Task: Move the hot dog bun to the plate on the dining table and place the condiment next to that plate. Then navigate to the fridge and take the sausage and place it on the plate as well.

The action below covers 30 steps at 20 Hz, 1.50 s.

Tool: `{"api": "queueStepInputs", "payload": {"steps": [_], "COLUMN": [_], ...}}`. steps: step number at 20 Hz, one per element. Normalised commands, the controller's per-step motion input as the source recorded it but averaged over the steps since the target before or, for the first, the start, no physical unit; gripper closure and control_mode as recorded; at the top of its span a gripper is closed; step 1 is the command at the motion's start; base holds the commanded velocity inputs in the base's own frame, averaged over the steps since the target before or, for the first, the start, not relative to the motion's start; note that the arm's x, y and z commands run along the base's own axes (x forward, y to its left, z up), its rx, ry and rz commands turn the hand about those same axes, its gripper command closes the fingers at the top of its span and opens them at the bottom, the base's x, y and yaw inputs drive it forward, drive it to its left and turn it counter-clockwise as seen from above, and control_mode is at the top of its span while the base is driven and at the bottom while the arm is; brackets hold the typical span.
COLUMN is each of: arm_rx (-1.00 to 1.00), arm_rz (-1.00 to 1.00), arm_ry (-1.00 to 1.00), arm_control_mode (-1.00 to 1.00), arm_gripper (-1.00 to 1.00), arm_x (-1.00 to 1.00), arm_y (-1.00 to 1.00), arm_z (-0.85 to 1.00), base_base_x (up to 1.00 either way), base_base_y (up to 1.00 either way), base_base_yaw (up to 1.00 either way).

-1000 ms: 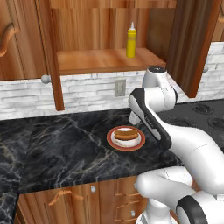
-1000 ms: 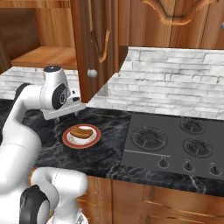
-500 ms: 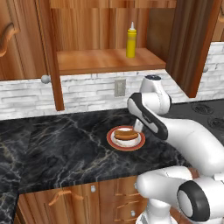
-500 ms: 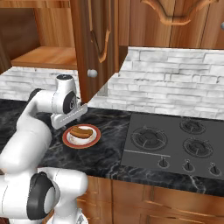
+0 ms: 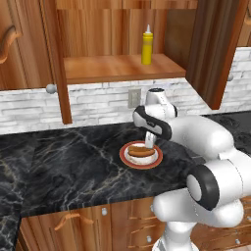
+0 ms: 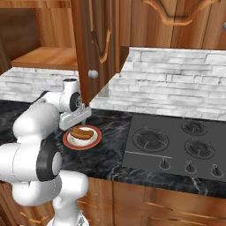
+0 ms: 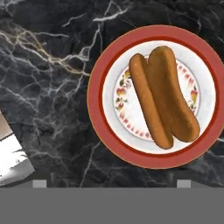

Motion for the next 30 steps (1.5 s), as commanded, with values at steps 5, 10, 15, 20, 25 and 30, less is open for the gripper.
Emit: {"api": "queueStepInputs", "payload": {"steps": [5,10,15,20,25,30], "arm_rx": [-0.01,-0.02,-0.03,-0.03,-0.02,-0.08], "arm_rz": [0.00,0.00,0.00,0.00,0.00,0.02], "arm_ry": [0.15,0.10,0.07,0.01,0.00,0.00], "arm_control_mode": [-1.00,-1.00,-1.00,-1.00,-1.00,-1.00], "arm_gripper": [-1.00,-1.00,-1.00,-1.00,-1.00,-1.00], "arm_x": [0.53,0.30,0.08,0.28,0.14,-0.01], "arm_y": [0.00,0.00,0.00,0.00,0.02,0.14], "arm_z": [-0.41,-0.39,-0.36,-0.32,-0.12,-0.28], "base_base_x": [0.00,0.00,0.00,0.00,0.00,0.00], "base_base_y": [0.00,0.00,0.00,0.00,0.00,0.00], "base_base_yaw": [0.00,0.00,0.00,0.00,0.00,0.00]}}
